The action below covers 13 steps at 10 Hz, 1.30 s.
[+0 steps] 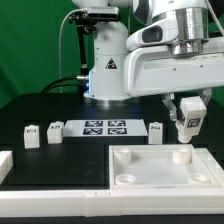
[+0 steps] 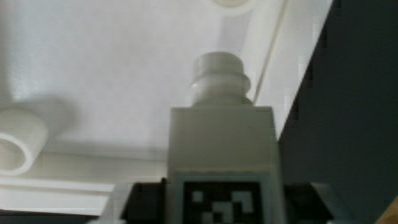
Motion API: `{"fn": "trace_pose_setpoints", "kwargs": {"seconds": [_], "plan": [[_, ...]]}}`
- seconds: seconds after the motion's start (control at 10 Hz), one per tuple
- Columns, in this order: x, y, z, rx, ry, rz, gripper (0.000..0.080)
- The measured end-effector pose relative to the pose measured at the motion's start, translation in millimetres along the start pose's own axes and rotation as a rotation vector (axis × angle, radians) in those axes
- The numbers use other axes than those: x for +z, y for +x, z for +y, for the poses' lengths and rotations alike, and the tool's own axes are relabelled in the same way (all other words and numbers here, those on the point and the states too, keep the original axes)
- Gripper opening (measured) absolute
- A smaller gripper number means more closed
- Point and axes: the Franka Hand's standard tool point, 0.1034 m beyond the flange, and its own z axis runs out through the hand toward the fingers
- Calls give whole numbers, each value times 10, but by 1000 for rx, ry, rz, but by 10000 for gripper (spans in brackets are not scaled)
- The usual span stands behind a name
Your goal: Assemble one leg
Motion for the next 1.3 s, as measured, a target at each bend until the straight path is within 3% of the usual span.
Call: {"fn": "trace_pose_setpoints", "kwargs": {"seconds": [0.3, 0.6, 0.7, 0.8, 1.3], "plan": [[125, 359, 59, -34, 6, 5, 285], [261, 511, 88, -33, 3, 50, 285], [313, 512, 94, -31, 1, 69, 285], [310, 568, 108, -30, -11, 166, 285], [361, 492, 22, -40, -7, 162, 285]]}}
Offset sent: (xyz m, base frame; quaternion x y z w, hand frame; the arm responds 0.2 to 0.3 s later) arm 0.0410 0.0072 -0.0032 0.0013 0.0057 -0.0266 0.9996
